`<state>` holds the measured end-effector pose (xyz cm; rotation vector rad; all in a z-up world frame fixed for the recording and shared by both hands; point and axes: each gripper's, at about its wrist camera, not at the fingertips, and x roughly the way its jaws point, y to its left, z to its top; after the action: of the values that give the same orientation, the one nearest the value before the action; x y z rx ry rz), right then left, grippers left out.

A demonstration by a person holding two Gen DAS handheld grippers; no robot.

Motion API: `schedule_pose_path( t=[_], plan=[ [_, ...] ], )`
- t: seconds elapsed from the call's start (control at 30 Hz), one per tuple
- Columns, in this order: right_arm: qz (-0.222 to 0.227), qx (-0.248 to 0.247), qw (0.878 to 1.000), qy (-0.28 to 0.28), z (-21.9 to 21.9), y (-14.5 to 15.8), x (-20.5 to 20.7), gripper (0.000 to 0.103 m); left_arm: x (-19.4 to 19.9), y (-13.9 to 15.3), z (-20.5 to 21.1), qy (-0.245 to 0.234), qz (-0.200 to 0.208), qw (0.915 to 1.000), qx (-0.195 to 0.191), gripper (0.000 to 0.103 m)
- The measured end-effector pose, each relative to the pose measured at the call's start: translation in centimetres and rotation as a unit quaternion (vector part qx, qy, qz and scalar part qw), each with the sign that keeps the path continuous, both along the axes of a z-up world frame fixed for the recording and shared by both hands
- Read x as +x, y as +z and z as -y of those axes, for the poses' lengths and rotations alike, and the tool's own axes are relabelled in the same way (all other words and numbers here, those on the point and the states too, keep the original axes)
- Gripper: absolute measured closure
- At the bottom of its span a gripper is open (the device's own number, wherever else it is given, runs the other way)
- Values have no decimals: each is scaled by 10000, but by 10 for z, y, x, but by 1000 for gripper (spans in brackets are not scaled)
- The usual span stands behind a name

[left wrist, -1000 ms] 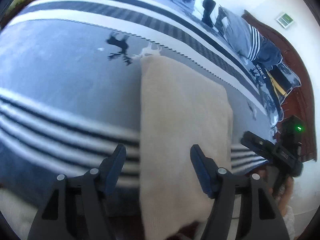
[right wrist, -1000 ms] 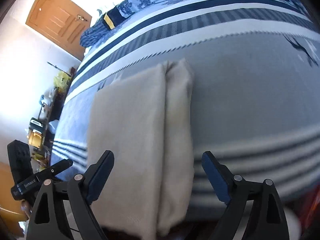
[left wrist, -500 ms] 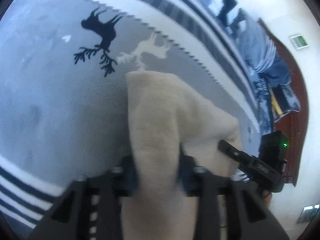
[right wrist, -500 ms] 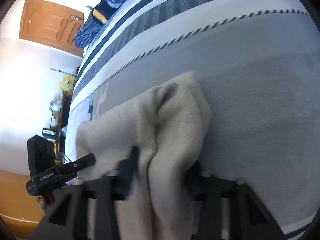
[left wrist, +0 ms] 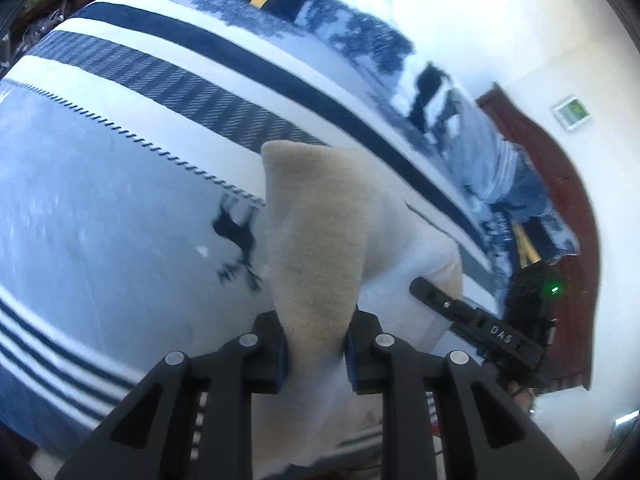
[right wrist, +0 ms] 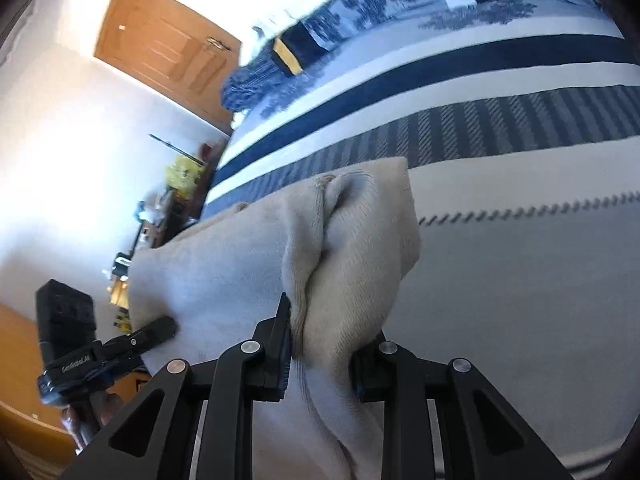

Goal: Fold small clothes

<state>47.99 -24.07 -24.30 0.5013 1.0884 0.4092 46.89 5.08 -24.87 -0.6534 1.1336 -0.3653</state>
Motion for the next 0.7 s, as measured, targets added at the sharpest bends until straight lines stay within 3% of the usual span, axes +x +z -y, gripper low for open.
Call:
schedule_pose_path(
  t=[0.03, 0.1, 0.13, 0.17, 0.2, 0.23, 0.27, 0.33, 0.37, 0.4, 0.47, 0.53, 0.57, 0.6, 0.7],
  plan=[
    [-49, -135, 9999, 4, -7, -7, 11, 79, 7, -10, -2, 26, -126, 9999, 42, 78],
    [-243, -307, 9992, 21, -9, -28, 29, 73, 19, -30, -4, 118, -396, 9981, 459, 74],
    [-383, -509, 9979, 115, -11, -42, 37, 71, 20, -42, -8, 187, -477, 9955, 795, 72],
    [-509, -789, 9955, 78, -9, -54, 42, 70, 18, -49, -12, 173, -524, 9945, 888, 72],
    [-698, -1137, 9910, -92, -4, -67, 42, 69, 13, -54, -17, 163, -571, 9949, 817, 72],
    [-740, -1151, 9905, -146, 0, -71, 37, 69, 1, -60, -25, 185, -599, 9965, 561, 69],
    [-716, -949, 9927, -185, 6, -71, 28, 69, -12, -63, -32, 204, -544, 9977, 336, 58],
    [-500, -554, 9966, -346, 21, -61, -9, 49, -54, -70, -43, 276, -297, 9987, 294, 42],
    [-388, -505, 9971, -422, 26, -56, -30, 33, -76, -76, -45, 332, -223, 9985, 376, 42],
    [-278, -405, 9979, -432, 27, -53, -55, 32, -91, -82, -43, 372, -220, 9983, 381, 42],
    [-329, -189, 9988, -304, 23, -61, -101, 32, -127, -104, -42, 561, -420, 9974, 149, 42],
    [-443, -202, 9986, -220, 12, -75, -143, 32, -151, -126, -37, 687, -889, 9937, -38, 43],
    [-523, -248, 9980, -240, 7, -83, -162, 39, -154, -130, -34, 684, -942, 9931, -119, 43],
    [-485, -245, 9983, -214, 4, -85, -172, 48, -154, -130, -31, 623, -916, 9938, -115, 43],
    [-205, -378, 9991, 64, -20, -79, -182, 53, -152, -119, -23, 517, -572, 9967, 267, 43]
  ],
)
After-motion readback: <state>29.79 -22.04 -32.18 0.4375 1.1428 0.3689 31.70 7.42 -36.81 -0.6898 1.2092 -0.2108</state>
